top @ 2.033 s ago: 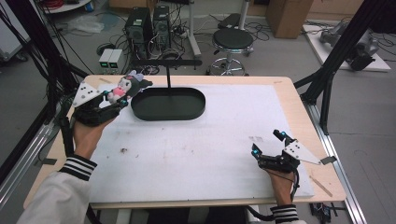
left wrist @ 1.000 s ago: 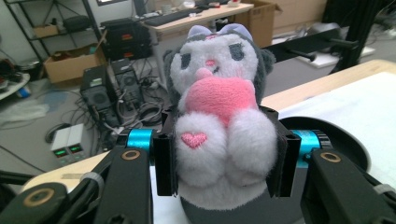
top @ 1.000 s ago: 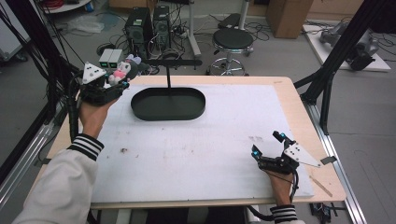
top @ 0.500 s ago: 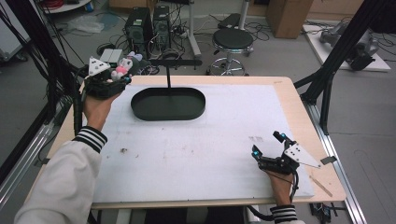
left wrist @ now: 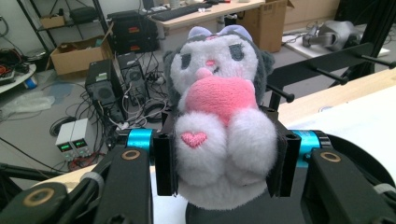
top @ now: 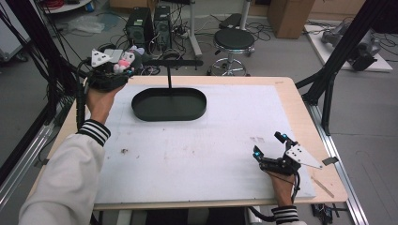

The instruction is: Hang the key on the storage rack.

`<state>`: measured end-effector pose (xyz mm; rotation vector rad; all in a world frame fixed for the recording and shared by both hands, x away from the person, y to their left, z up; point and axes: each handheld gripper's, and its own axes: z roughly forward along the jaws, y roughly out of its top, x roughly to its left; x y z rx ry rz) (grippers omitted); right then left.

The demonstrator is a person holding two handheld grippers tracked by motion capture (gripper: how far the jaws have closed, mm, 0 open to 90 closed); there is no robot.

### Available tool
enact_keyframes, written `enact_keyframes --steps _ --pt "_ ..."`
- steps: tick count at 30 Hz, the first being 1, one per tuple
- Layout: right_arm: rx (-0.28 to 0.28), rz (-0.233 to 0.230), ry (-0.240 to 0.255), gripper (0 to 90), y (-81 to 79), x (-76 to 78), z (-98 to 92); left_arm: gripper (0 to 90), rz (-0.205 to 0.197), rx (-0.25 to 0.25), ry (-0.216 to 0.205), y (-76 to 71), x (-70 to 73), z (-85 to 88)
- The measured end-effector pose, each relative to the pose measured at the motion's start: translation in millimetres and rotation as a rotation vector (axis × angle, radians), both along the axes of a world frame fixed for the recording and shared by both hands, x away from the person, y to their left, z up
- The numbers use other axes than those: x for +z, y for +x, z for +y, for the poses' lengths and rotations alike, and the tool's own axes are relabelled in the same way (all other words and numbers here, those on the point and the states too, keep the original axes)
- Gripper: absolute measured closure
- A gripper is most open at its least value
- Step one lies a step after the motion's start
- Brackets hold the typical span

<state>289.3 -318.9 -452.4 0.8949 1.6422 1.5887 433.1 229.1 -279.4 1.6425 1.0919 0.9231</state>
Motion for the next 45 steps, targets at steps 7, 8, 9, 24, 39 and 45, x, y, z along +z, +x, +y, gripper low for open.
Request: enact_keyframes --steps 7,8,9,24,39,45 --pt "-0.001 -0.003 -0.002 0.4 0.1 0.0 0.2 55.1 0.03 0.014 -0.005 -3.0 -14.8 6.6" --pt "0.0 -0.002 -0.002 0.4 0.1 -0.1 0.1 55.1 0.034 0.021 -0.012 -3.6 -18.2 9.2" --pt "0.0 -0.001 -0.001 0.4 0.1 0.0 0.1 55.1 0.034 0.021 -0.012 -3.6 -18.2 9.2" --pt "0.001 -0.003 -0.007 0.4 0.0 -0.1 0.3 55.1 0.072 0.038 -0.049 -9.3 -45.7 23.0" --pt "0.002 0.002 -0.001 0.4 0.0 0.0 0.3 55.1 0.121 0.031 -0.026 -7.8 -61.7 28.3" --pt "0.002 0.004 0.003 0.4 0.5 -0.1 -0.4 54.8 0.124 0.018 -0.001 0.6 -71.0 25.8"
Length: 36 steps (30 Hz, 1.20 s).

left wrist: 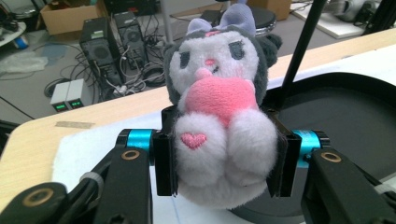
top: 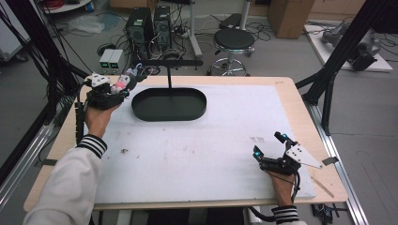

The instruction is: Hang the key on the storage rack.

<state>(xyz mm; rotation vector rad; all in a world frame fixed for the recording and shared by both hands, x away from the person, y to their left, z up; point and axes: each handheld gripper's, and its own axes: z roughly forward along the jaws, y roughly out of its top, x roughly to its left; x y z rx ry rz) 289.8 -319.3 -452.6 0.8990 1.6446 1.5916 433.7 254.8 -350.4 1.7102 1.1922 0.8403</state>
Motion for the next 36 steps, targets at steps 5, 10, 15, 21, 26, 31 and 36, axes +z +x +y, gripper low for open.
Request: enact_keyframes --steps 5,10,15,21,26,31,36 --pt "0.002 -0.001 0.0 0.4 0.0 0.1 0.2 50.7 0.032 -0.032 -0.039 5.9 -6.8 1.6" --pt "0.0 -0.002 -0.006 0.4 -0.2 0.2 0.2 24.2 0.0 -0.118 -0.094 8.3 -11.7 10.5" --pt "-0.001 -0.009 -0.003 0.4 0.4 0.0 -0.5 2.2 -0.035 -0.163 -0.172 4.4 -14.3 16.7" --pt "-0.004 -0.01 -0.005 0.4 -0.6 0.0 0.5 1.7 -0.119 -0.254 -0.18 -21.9 -18.8 24.0" --pt "-0.006 -0.01 -0.016 0.4 -1.4 0.0 1.8 1.7 -0.154 -0.272 -0.17 -49.7 -23.2 31.4" --pt "-0.009 -0.013 -0.016 0.4 -0.9 0.0 1.4 1.7 -0.225 -0.314 -0.18 -78.6 -34.2 38.4" --pt "-0.008 -0.009 -0.018 0.4 -1.5 0.0 1.7 1.7 -0.25 -0.338 -0.196 -107.1 -50.7 38.0"
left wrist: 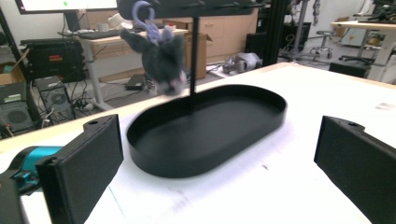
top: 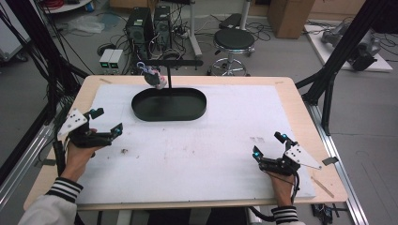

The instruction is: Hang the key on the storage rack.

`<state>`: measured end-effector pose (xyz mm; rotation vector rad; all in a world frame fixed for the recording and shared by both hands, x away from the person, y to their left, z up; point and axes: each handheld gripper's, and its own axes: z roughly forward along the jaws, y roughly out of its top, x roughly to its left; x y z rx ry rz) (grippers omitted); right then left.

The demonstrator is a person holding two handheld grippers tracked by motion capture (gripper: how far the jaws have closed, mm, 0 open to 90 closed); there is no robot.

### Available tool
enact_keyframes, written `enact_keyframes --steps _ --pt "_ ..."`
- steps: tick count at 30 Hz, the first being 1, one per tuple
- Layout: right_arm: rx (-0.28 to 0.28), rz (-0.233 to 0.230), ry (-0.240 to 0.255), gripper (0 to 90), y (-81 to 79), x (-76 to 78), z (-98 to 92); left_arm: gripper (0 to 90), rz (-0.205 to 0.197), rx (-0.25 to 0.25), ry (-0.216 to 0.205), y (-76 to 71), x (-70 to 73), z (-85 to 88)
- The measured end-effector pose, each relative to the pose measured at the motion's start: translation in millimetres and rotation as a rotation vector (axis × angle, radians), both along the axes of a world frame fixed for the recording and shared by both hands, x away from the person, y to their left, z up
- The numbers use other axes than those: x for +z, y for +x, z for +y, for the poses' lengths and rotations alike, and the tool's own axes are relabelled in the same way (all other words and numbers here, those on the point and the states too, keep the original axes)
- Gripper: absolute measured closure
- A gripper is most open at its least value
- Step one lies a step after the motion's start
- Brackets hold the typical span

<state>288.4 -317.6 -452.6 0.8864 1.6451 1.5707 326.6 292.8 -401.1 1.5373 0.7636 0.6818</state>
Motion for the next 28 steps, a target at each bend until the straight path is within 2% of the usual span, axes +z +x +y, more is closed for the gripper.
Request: enact_keyframes --steps 2,3,4,5,8,12,15,18,19,21,28 --pt "0.0 -0.003 0.001 0.4 0.4 0.0 -0.3 1.7 -0.004 -0.002 -0.011 -5.6 -3.9 -0.2" --pt "0.001 -0.003 0.001 0.4 0.4 0.0 -0.3 1.7 -0.019 0.004 -0.012 -15.2 -11.5 -0.3" --pt "0.001 -0.003 0.001 0.4 0.4 0.0 -0.3 1.7 -0.019 0.004 -0.012 -15.2 -11.5 -0.3" --pt "0.001 -0.003 0.002 0.4 0.4 0.0 -0.4 1.7 -0.021 0.0 -0.031 -23.5 -18.1 0.4" --pt "0.0 -0.002 0.001 0.4 0.4 0.0 -0.3 1.7 -0.037 -0.004 -0.036 -34.5 -25.5 0.5" --pt "0.0 -0.003 0.001 0.4 0.4 0.0 -0.3 1.7 -0.042 -0.01 -0.046 -42.5 -33.1 1.0" --pt "0.0 0.002 0.002 0.5 0.0 0.0 0.0 1.7 -0.074 -0.016 -0.061 -50.5 -44.6 1.6" --pt "0.0 -0.002 0.004 0.4 0.2 0.0 -0.3 1.7 -0.077 -0.014 -0.046 -51.8 -51.5 0.8" --pt "-0.002 -0.004 0.003 0.4 0.1 -0.1 -0.5 1.7 -0.101 0.003 -0.055 -54.2 -52.2 0.5" --pt "0.0 -0.007 0.003 0.4 -0.1 -0.2 -0.5 1.7 -0.11 0.012 -0.061 -55.2 -52.9 1.1" --pt "-0.004 -0.01 0.007 0.4 0.0 -0.3 -1.0 1.7 -0.114 0.026 -0.066 -56.1 -53.4 2.1"
